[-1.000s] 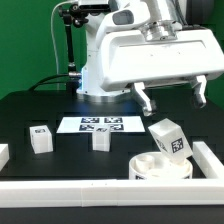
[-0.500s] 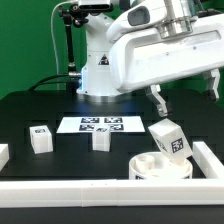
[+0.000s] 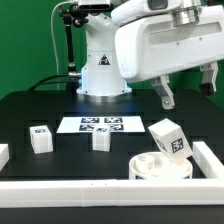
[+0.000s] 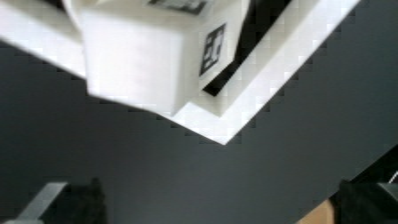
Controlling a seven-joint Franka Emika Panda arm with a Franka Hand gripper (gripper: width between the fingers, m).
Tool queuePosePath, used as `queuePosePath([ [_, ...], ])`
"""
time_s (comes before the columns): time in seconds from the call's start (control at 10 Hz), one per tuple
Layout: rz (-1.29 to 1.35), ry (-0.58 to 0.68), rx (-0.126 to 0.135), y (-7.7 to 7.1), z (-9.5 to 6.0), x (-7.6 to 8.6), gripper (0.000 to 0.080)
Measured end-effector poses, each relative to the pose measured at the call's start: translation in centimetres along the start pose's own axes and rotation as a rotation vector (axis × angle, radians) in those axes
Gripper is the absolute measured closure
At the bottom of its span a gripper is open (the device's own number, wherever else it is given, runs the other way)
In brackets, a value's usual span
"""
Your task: Assemble stool
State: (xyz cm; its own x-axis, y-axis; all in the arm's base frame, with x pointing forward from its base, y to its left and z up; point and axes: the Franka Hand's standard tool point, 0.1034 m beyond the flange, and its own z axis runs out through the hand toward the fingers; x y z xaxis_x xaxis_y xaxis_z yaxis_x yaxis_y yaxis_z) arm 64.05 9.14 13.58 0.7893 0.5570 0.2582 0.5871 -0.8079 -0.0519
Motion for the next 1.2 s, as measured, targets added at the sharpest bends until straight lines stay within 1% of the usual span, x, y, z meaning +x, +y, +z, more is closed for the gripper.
queuePosePath([
  [0.3,-0.043,-0.001,0.0,0.1,0.0,-0.1,0.0151],
  [0.4,-0.204,0.003,-0.012,0.4,0.1,-0.1,0.0151],
  [0.6,-0.534,0.02,-0.053,1.6,0.1,-0.3,0.0151],
  [0.7,-0.646,0.006,-0.052,1.8,0.3,-0.4,0.0151],
  [0.8,-0.739,-0.016,-0.042,1.8,0.6,-0.5,0.0151],
  [0.9,-0.815,-0.027,-0.045,1.9,0.8,-0.4,0.0151],
  [1.2,-0.893,-0.028,-0.045,2.0,1.0,-0.6,0.0151],
])
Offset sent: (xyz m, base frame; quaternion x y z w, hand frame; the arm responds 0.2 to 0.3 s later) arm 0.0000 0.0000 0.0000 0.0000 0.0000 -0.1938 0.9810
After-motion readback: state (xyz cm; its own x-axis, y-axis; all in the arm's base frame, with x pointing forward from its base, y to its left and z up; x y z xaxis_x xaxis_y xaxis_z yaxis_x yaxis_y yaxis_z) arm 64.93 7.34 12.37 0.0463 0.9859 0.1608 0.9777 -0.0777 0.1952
